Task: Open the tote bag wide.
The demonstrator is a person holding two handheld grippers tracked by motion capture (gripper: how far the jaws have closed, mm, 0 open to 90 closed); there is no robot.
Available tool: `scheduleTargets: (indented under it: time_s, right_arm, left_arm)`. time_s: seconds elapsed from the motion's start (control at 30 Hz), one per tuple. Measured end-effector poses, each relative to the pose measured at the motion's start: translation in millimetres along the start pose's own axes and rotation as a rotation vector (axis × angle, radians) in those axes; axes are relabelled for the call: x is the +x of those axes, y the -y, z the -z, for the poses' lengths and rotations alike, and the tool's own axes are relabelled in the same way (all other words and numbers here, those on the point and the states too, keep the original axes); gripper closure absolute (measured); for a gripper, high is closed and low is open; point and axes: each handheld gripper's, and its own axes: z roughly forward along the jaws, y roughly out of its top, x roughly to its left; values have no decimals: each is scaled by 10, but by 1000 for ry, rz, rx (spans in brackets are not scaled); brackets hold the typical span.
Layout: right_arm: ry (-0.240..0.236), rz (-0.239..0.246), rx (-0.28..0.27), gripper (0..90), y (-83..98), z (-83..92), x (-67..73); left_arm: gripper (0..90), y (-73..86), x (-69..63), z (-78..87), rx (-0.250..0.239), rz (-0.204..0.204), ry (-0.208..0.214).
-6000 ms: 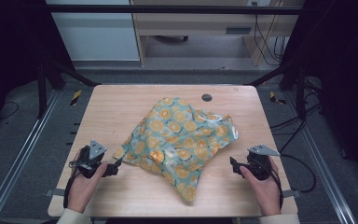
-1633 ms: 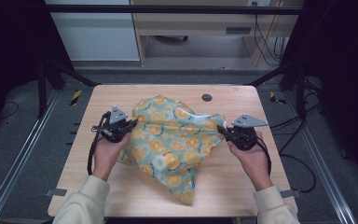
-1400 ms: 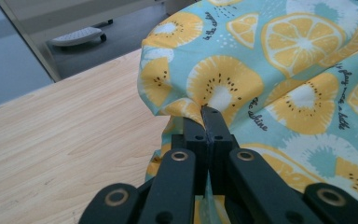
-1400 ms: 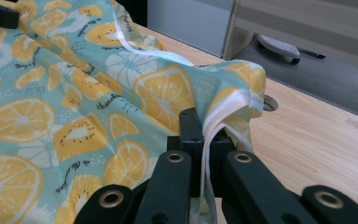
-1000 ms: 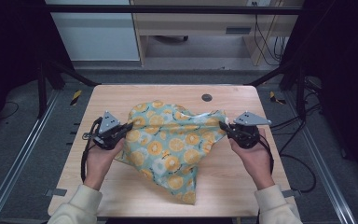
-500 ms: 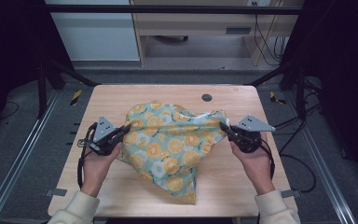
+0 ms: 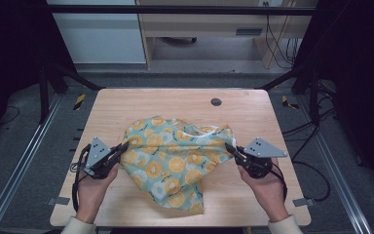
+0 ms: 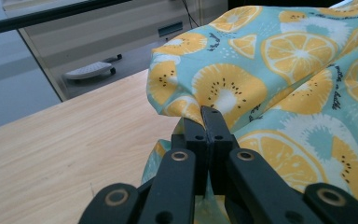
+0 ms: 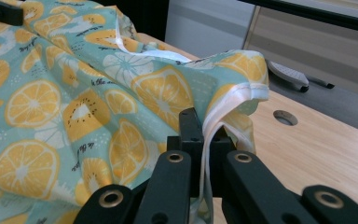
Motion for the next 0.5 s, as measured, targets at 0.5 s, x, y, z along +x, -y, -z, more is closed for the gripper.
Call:
scheduleTargets:
  time_s: [0.5]
  right_arm:
    - [-33,-6,34,900,330,68,123]
  left_arm:
    - [900,200,-78,186,16,-39,92]
